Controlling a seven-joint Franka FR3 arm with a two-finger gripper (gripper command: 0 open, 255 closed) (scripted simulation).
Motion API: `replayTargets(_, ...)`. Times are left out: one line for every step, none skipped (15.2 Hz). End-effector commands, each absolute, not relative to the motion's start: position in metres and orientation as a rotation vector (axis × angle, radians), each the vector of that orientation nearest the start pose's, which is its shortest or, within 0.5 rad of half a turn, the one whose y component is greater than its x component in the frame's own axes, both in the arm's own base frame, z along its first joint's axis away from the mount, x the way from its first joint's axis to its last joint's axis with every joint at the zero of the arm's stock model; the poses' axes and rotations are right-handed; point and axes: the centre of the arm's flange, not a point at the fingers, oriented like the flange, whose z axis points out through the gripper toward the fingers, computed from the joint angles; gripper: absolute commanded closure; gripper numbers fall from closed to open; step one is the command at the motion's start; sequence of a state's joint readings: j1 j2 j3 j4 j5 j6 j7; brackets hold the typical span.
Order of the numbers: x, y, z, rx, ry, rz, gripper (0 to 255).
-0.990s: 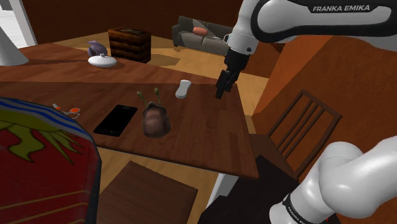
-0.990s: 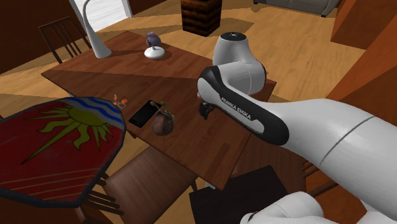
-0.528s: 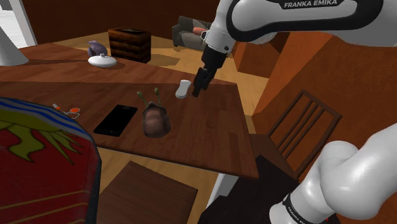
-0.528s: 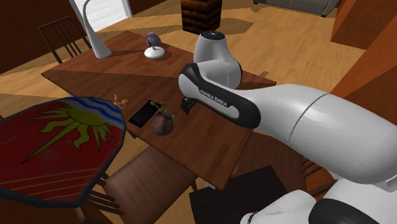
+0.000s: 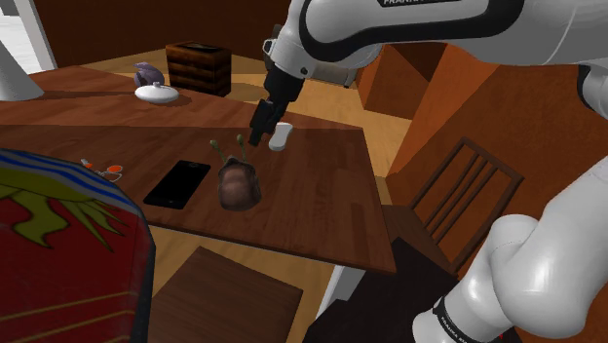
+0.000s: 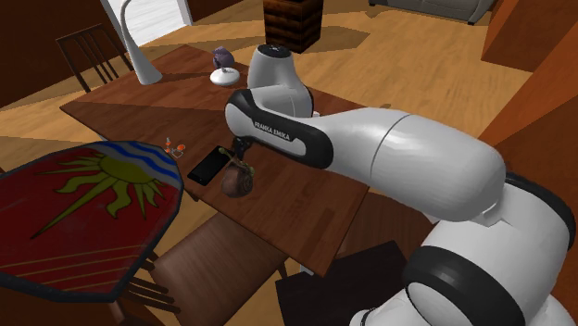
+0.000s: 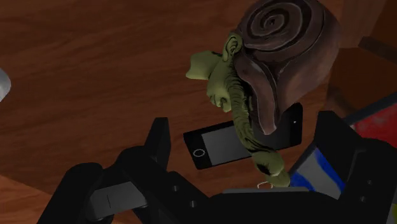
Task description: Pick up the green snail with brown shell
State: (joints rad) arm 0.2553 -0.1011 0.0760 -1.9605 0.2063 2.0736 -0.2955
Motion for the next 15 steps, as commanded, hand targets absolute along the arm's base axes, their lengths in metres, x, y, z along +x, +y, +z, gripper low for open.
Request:
replayTargets(0.527,0.209,0.542,-2.793,-0.844,-0.34,0)
replayTargets(0.532,0.219,0.543,-2.775,-0.869,-0.354,0)
replayTargets(0.533,0.222,0.543,-2.77,-0.876,-0.358,0)
replayTargets(0.533,0.222,0.538,-2.77,-0.876,-0.358,0)
replayTargets(0.533,0.222,0.532,-2.77,-0.876,-0.358,0)
replayTargets(0.533,0.222,0.527,-2.77,-0.876,-0.358,0)
replayTargets(0.533,0.222,0.522,-2.77,-0.876,-0.358,0)
replayTargets(0.533,0.222,0.517,-2.77,-0.876,-0.358,0)
replayTargets(0.533,0.222,0.511,-2.77,-0.876,-0.358,0)
replayTargets(0.533,0.222,0.503,-2.77,-0.876,-0.358,0)
replayTargets(0.533,0.222,0.503,-2.77,-0.876,-0.358,0)
replayTargets(0.533,0.222,0.503,-2.77,-0.876,-0.358,0)
replayTargets(0.534,0.222,0.504,-2.77,-0.876,-0.358,255)
replayTargets(0.534,0.222,0.504,-2.77,-0.876,-0.358,255)
replayTargets(0.534,0.222,0.504,-2.77,-0.876,-0.358,255)
